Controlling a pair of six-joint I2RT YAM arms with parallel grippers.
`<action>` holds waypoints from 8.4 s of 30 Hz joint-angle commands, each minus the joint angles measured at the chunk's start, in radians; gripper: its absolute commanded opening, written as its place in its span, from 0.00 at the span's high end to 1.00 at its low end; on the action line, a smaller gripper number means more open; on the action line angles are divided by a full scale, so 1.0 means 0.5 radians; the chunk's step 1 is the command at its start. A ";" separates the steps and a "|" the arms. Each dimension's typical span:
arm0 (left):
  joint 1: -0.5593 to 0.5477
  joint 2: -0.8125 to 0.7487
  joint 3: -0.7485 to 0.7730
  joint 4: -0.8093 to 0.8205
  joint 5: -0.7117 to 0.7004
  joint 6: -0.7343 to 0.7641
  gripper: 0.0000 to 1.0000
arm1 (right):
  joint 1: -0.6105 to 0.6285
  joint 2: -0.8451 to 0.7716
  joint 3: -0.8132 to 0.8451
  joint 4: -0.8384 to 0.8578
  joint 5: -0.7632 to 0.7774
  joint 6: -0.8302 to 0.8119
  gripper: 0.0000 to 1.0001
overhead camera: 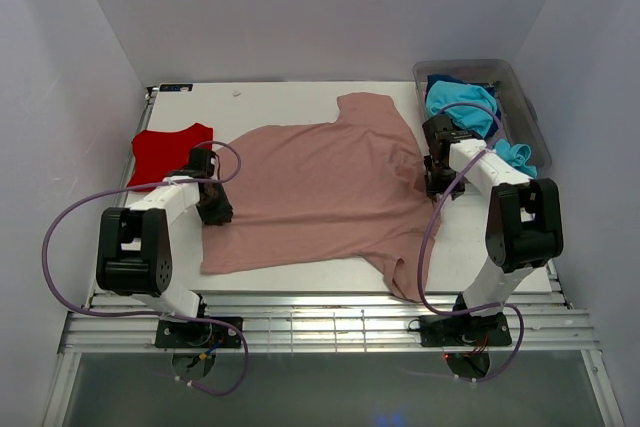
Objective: Fold and stack the t-shirts
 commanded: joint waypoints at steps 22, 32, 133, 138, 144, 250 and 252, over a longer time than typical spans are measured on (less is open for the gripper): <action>-0.039 -0.621 0.105 -0.771 -0.252 -0.490 0.40 | 0.884 -0.886 -0.571 -0.195 -0.325 0.767 0.47; -0.143 -1.109 -0.331 -0.998 -0.236 -0.993 0.44 | 0.997 -0.904 -0.749 -0.082 -0.405 0.850 0.45; -0.171 -0.652 -0.386 -0.400 -0.788 -1.396 0.71 | 1.273 -0.996 -1.179 -0.419 -0.242 1.595 0.56; -0.122 -0.680 -0.386 -0.385 -0.761 -1.368 0.71 | 1.289 -1.024 -1.185 -0.410 -0.251 1.592 0.62; -0.098 -0.695 -0.423 -0.366 -0.730 -1.368 0.72 | 1.310 -0.932 -1.145 -0.416 -0.239 1.571 0.65; -0.269 -0.345 -0.337 -0.532 -0.537 -1.015 1.00 | 0.997 -0.634 0.045 -0.670 0.497 0.921 0.92; -0.266 -0.443 -0.255 -0.593 -0.488 -0.985 1.00 | 0.982 -0.622 0.094 -0.695 0.528 0.899 0.92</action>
